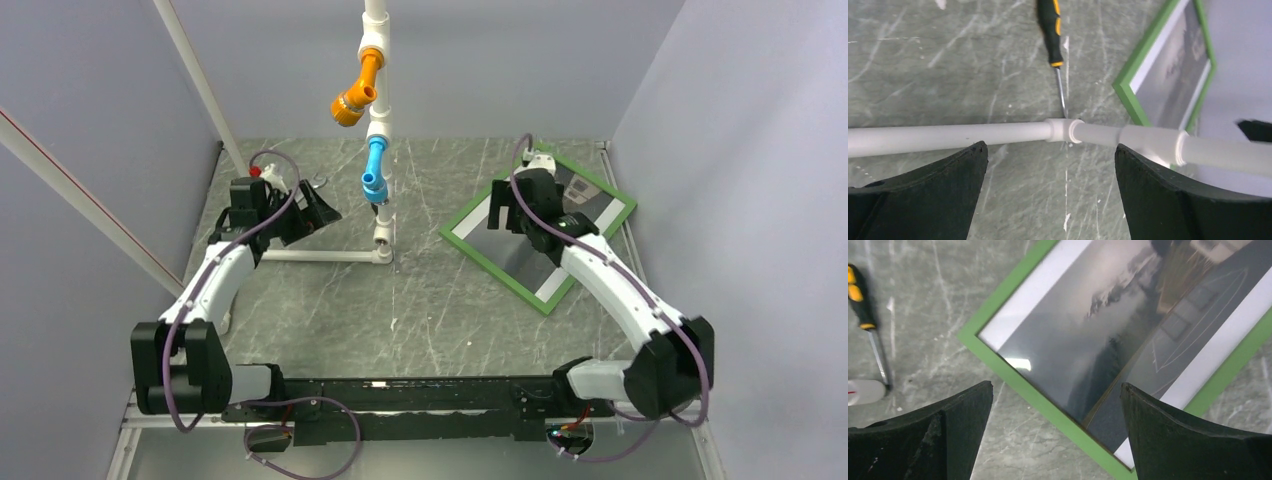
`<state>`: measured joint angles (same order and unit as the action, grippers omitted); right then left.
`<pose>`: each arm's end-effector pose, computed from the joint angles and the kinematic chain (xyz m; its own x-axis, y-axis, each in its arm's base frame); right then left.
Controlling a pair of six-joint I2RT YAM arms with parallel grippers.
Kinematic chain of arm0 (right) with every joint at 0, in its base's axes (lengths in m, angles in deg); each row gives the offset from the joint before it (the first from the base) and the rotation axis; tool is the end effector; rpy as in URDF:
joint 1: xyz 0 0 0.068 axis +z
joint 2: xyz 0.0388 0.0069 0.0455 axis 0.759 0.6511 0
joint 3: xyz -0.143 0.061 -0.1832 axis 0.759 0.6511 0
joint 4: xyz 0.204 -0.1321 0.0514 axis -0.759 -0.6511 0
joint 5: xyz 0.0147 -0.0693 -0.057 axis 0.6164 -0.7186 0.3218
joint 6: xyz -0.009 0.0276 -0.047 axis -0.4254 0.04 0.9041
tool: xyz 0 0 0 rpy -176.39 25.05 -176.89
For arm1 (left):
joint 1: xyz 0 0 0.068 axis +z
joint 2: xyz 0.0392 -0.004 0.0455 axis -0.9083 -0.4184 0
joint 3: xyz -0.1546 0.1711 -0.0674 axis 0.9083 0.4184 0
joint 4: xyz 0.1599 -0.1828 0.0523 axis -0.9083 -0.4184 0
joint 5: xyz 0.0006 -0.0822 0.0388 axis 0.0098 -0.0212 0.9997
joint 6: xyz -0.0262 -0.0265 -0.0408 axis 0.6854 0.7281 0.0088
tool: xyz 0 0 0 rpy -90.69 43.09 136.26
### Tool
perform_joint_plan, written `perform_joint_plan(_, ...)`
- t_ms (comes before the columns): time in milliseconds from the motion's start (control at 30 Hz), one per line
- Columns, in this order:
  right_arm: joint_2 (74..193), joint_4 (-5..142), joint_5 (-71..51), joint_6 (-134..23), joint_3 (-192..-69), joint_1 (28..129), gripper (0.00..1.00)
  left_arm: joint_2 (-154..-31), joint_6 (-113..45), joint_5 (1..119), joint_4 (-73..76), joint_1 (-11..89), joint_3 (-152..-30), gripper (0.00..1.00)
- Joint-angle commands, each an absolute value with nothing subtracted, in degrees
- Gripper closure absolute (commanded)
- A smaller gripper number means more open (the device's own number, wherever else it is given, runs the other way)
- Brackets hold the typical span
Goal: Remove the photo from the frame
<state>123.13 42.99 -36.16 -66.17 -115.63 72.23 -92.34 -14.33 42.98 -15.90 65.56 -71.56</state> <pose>0.2531 0.0934 0.2870 -0.5511 0.0741 -0.8311 0.0410 0.9972 0.0618 0.2832 -0.0145 0.2359 -0.6969 -0.4748 -0.5374 -0.0398 0.7738 -0.6322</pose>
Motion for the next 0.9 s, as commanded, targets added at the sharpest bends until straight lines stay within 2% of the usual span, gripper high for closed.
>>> perform_joint_plan(0,128.64,41.53,-33.49,-70.14,-117.89,71.61,0.0,-86.62,-12.82,34.72,-6.65,65.62,-65.11,0.01)
perform_joint_plan(100,131.16,41.84,-32.04,-74.16,-116.39,68.59,0.0,-85.2,-12.98,28.19,-2.43,65.58,-59.13,0.01)
perform_joint_plan(167,131.31,41.94,-28.99,-79.29,-113.96,62.37,0.0,-83.73,-13.34,25.5,-2.11,65.62,-56.39,0.01)
perform_joint_plan(300,129.11,45.09,-20.06,-84.94,-107.2,49.12,0.1,-76.96,-12.94,24.48,-2.59,63.41,-51.22,0.01)
perform_joint_plan(467,124.38,46.82,-23.58,-86.46,-100.69,41.53,0.09,-71.35,-9.31,21.28,1.47,58.45,-45.22,0.0)
perform_joint_plan(633,123.38,49.37,-20.76,-86.1,-95.9,33.87,0.1,-66.81,-2.22,27.81,7.49,44.86,-40.96,0.01)
perform_joint_plan(733,122.87,51.3,-20.12,-85.67,-93.97,32.71,0.13,-63.74,0.36,37.97,10.33,35.03,-39.5,0.03)
perform_joint_plan(867,122.17,55.32,-19.09,-85.73,-90.5,32.42,0.23,-61.53,-1.78,52.6,12.07,21.31,-39.8,0.05)
